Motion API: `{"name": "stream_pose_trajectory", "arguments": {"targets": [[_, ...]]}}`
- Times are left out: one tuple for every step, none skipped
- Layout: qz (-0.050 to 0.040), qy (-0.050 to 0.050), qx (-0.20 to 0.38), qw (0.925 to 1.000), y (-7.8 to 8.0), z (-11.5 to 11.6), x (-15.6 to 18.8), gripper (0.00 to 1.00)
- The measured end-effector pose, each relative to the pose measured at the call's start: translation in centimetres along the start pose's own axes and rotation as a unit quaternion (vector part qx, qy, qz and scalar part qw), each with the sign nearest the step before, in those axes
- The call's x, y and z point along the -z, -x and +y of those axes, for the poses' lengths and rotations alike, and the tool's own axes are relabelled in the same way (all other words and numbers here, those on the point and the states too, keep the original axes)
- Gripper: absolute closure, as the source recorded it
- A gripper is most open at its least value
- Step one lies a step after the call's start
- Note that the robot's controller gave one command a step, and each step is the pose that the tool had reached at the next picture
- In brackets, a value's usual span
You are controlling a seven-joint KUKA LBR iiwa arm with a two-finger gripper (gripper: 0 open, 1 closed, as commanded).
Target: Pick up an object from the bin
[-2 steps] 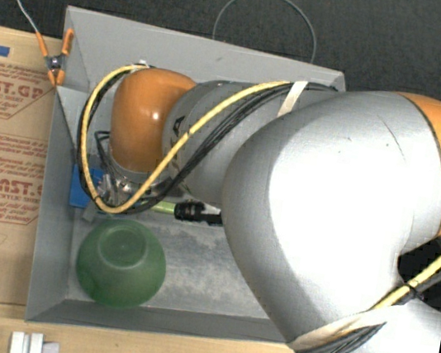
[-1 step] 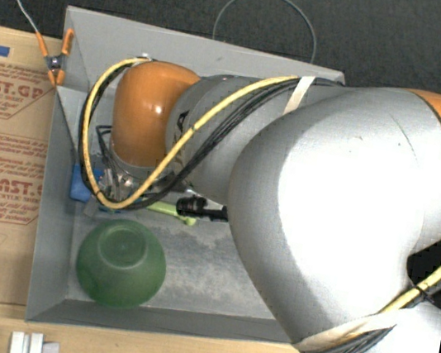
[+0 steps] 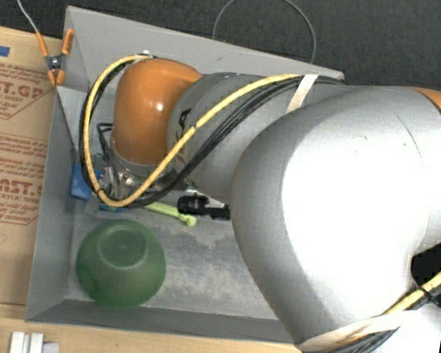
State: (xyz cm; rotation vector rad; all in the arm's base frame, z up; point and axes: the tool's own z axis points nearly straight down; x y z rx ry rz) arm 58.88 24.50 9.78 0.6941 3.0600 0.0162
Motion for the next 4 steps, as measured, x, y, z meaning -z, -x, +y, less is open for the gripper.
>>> {"name": "stream_pose_trajectory", "arguments": {"targets": [[0.0014,-0.001,0.000,1.0000,-0.1,-0.1,0.6,1.00],[0.0036,-0.004,0.000,1.0000,-0.2,-0.2,2.6,1.00],[0.0006,0.000,0.000,1.0000,0.0,0.1,4.5,1.00],[-0.0005,0.001,0.000,1.0000,0.0,0.1,5.2,1.00]]}}
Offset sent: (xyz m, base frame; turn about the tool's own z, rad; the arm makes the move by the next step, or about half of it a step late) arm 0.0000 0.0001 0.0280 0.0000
